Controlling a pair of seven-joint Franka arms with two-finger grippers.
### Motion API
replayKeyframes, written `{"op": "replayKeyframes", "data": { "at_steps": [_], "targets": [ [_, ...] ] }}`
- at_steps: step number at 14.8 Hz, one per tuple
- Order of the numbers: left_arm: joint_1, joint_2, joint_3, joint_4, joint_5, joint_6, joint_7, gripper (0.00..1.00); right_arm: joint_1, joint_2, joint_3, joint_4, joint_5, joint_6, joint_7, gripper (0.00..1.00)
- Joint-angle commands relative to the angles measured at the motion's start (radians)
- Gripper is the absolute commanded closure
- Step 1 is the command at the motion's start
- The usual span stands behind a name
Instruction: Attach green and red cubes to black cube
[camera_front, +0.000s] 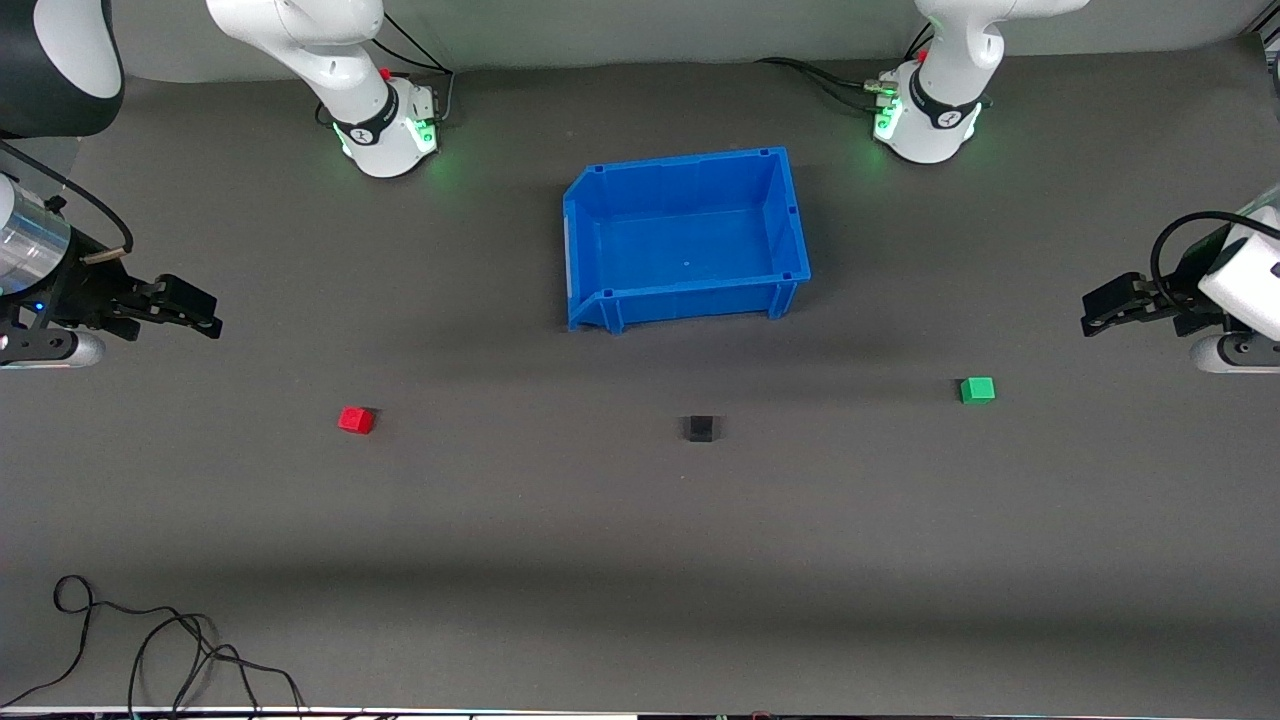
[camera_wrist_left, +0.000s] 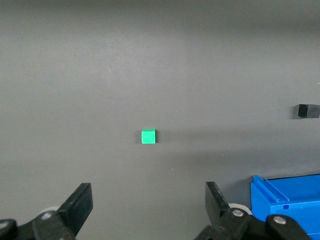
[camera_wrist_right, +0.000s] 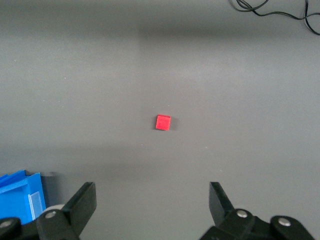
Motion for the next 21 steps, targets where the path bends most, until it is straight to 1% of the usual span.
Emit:
{"op": "replayKeyframes", "data": {
  "at_steps": [1,5,8,9,11,15,17,19,21],
  "targets": [
    [-0.011,-0.018,0.007,-0.019,0.018,0.005,0.010,0.00,0.001,0.005,0.002,0.011,0.017,-0.006,0.009,0.00],
    [-0.011,-0.017,0.007,-0.016,0.018,0.002,0.004,0.00,0.001,0.006,0.001,0.014,0.010,-0.006,0.018,0.00],
    [-0.005,-0.018,0.007,0.001,0.004,-0.007,-0.015,0.00,-0.018,0.026,-0.003,0.012,0.016,-0.003,0.014,0.00],
    [0.000,-0.021,0.011,0.004,-0.002,-0.032,-0.042,0.00,-0.018,0.038,-0.003,0.012,0.016,-0.003,0.014,0.00],
    [0.009,-0.024,0.016,0.017,-0.002,-0.098,-0.190,0.00,-0.016,0.066,-0.004,0.011,0.014,-0.007,0.012,0.00],
    [0.035,-0.031,0.017,0.022,-0.013,-0.136,-0.586,0.00,-0.019,0.153,-0.019,0.009,0.005,-0.007,0.024,0.00],
    [0.080,-0.031,0.017,0.011,-0.090,-0.144,-0.735,0.00,-0.021,0.193,-0.021,-0.003,0.007,-0.003,0.026,0.01],
    [0.139,-0.031,0.017,-0.008,-0.158,-0.138,-0.875,0.00,-0.015,0.227,-0.026,-0.040,0.005,0.060,0.027,0.06],
    [0.155,-0.029,0.017,-0.024,-0.194,-0.132,-0.982,0.00,-0.007,0.256,-0.027,-0.107,0.004,0.158,0.056,0.06]
  ]
}}
